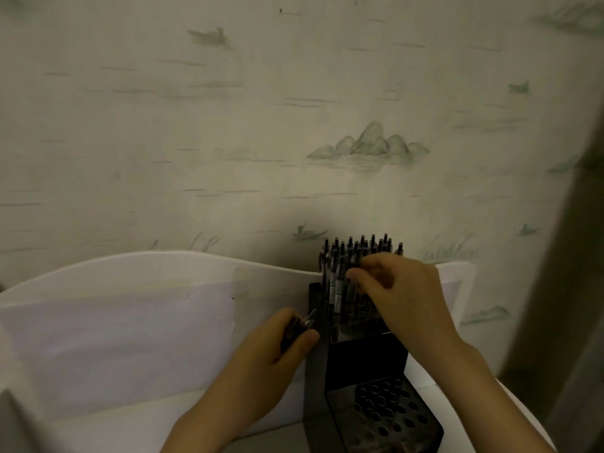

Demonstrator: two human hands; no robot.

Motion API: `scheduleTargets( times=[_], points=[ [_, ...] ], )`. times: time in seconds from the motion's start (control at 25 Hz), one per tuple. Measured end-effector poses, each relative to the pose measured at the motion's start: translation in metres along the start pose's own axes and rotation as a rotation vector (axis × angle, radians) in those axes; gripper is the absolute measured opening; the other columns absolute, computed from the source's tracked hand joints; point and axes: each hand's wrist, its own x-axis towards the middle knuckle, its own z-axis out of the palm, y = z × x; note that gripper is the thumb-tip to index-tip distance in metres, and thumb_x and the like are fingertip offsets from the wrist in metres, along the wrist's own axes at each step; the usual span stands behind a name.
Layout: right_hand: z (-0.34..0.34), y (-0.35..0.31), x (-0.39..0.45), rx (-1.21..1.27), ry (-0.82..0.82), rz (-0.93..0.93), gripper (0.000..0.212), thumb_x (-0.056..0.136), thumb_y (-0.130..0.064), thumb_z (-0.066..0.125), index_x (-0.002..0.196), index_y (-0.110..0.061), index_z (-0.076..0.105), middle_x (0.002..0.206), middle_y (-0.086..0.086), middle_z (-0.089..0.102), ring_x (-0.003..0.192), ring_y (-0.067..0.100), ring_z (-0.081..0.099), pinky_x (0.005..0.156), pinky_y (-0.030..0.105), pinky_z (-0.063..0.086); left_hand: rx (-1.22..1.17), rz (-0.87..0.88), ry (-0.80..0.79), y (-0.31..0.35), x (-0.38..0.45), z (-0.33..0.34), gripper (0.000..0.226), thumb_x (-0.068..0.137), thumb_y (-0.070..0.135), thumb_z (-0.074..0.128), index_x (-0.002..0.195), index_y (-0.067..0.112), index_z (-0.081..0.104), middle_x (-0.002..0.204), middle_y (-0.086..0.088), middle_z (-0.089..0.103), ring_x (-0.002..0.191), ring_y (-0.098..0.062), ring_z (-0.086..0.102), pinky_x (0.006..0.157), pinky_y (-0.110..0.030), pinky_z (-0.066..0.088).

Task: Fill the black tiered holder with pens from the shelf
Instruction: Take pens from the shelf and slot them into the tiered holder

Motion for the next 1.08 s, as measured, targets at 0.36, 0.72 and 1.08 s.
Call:
scheduleTargets(
  times=[0.36, 0.72, 1.08],
  points=[
    [0.004, 0.006, 0.005, -0.056, -0.099, 0.067, 0.017, 0.08, -0.037, 0.076, 0.091, -0.023, 0.077, 0.074, -0.015, 0.071, 0.068, -0.006, 0.065, 0.066, 0.008, 0.051, -0.079, -0.052, -0.028, 0.007, 0.002, 0.001, 0.025, 0.093, 0.045, 0.05, 0.073, 0.03, 0.044, 0.054, 0.013, 0.048, 0.05, -0.002, 0.042, 0.054, -0.025, 0.037],
    [-0.003, -0.012, -0.049, 0.177, -0.193, 0.169, 0.026, 0.073, -0.06, 0.066, 0.077, -0.036, 0.073, 0.073, -0.02, 0.07, 0.069, -0.001, 0.066, 0.064, 0.011, 0.051, 0.04, 0.025, -0.091, 0.006, 0.002, 0.007, 0.02, 0.084, 0.062, 0.039, 0.079, 0.043, 0.043, 0.068, 0.014, 0.055, 0.055, -0.004, 0.048, 0.052, -0.021, 0.036],
    [-0.005, 0.001, -0.057, 0.551, -0.414, 0.459, 0.024, 0.068, -0.041, 0.073, 0.087, -0.027, 0.08, 0.077, 0.0, 0.075, 0.061, 0.006, 0.063, 0.056, 0.018, 0.048, 0.05, 0.082, -0.241, 0.011, 0.009, 0.025, 0.014, 0.096, 0.035, 0.054, 0.087, 0.032, 0.044, 0.069, 0.027, 0.059, 0.054, 0.001, 0.052, 0.05, -0.015, 0.038]
  ],
)
